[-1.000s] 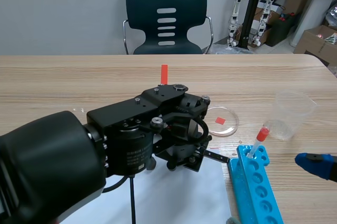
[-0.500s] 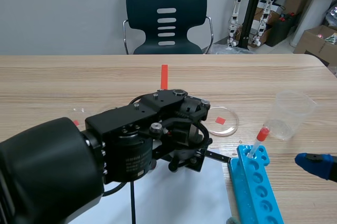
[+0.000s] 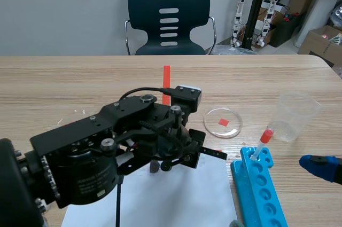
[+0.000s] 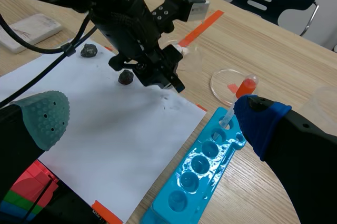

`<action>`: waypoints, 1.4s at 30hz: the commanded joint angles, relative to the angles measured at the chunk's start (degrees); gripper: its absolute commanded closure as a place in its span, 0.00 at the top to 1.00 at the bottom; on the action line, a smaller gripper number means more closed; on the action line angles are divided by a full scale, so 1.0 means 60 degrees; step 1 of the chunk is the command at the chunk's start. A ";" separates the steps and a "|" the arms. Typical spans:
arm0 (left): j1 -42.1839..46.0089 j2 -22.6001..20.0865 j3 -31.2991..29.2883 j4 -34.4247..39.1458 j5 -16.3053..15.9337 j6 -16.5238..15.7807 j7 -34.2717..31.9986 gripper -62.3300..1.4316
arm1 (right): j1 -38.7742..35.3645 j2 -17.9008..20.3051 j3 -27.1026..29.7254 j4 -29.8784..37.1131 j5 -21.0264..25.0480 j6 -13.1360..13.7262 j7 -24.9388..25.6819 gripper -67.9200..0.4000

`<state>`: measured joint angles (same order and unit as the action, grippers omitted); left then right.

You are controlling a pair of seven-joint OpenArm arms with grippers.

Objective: Pick up the right mineral with the left hand

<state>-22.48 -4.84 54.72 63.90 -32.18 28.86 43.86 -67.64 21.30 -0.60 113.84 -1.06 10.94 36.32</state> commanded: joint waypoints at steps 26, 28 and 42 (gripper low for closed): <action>0.5552 -0.6164 -0.4772 0.5530 -0.0215 -0.4200 -0.6269 0.18 | 0.0007 -0.0004 0.0036 0.0131 0.0033 0.0000 0.0142 1.00; 0.6328 -0.6215 -0.5603 0.5668 -0.0171 -0.4710 -0.6586 0.18 | 0.0007 -0.0004 0.0036 0.0131 0.0033 0.0000 0.0142 1.00; 1.0397 -0.4987 -0.9191 0.6692 0.3024 -0.6859 -0.7898 0.18 | 0.0007 -0.0004 0.0036 0.0131 0.0036 0.0000 0.0142 1.00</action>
<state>39.97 -35.73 -0.86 102.91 -13.96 -12.29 -2.31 -67.64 21.30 -0.60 113.84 -1.26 10.96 36.32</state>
